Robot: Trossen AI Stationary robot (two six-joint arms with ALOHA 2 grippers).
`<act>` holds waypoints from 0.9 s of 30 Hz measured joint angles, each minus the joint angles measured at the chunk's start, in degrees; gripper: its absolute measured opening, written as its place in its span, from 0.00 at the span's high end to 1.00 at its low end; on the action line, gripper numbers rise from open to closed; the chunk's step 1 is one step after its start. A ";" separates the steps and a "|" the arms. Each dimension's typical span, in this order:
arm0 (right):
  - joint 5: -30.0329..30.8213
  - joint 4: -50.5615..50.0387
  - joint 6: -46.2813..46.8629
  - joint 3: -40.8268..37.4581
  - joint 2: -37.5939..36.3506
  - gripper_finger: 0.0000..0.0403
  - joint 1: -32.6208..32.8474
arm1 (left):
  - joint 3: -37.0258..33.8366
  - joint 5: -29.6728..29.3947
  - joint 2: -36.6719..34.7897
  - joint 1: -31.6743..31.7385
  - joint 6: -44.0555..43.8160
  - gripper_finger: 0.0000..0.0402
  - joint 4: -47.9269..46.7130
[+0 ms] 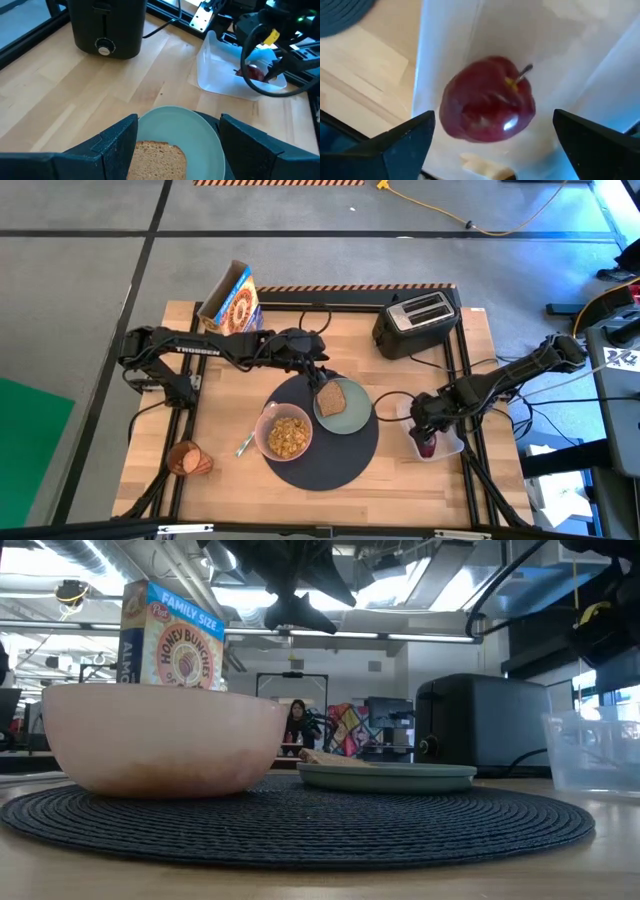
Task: Arrange a breakfast setting
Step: Put the apple from the transparent bin on the blue plate
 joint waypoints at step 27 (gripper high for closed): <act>12.94 13.14 40.16 -8.84 0.42 0.06 13.62 | 0.00 -2.37 0.00 2.43 0.46 0.34 -0.53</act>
